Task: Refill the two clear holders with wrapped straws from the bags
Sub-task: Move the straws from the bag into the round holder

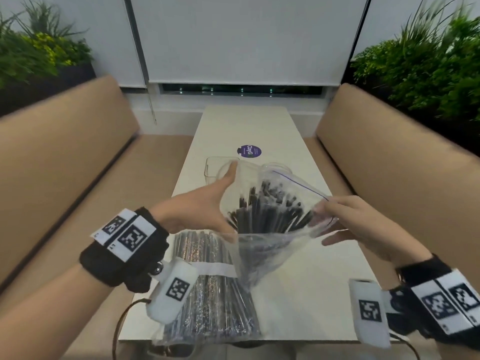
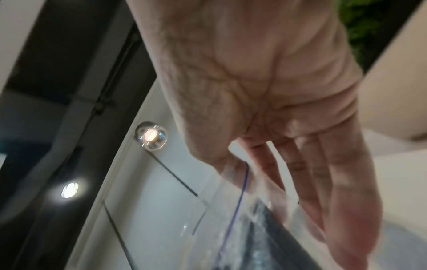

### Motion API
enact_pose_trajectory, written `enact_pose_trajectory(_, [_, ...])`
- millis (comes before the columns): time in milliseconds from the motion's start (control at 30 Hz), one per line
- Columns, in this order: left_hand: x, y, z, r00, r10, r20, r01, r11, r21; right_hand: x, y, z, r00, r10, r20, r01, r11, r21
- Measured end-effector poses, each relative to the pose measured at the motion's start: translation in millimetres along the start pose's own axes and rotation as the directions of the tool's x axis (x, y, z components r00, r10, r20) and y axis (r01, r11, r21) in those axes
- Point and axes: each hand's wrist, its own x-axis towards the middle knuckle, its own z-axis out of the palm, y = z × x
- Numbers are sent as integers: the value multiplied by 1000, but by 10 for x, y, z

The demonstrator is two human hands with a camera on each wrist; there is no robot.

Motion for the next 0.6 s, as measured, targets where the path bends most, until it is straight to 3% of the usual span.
enact_pose_trajectory(100, [8, 19, 97, 993, 75, 96, -56, 981, -187, -61, -24, 129, 981, -68, 184, 25, 975, 222])
enact_pose_trajectory(167, [17, 2, 177, 980, 165, 107, -157, 984, -81, -76, -8, 214, 975, -81, 206, 27, 967, 254])
enact_pose_trajectory(267, [-8, -47, 196, 971, 239, 21, -236, 935, 265, -69, 83, 198, 994, -103, 36, 93, 975, 200])
enact_pose_trajectory(333, [-51, -91, 148, 971, 235, -39, -199, 892, 406, -55, 159, 129, 983, -127, -132, 148, 975, 164])
enact_pose_trajectory(400, [-65, -141, 121, 977, 190, -99, -123, 875, 468, -47, 211, 139, 971, -131, -198, 169, 967, 190])
enact_pose_trajectory(500, [-20, -195, 260, 979, 187, -83, -136, 898, 419, -24, 257, 314, 993, -92, -75, 113, 923, 368])
enact_pose_trajectory(600, [11, -233, 448, 969, 248, -7, -241, 944, 224, -2, 219, 477, 999, -4, 35, -20, 751, 660])
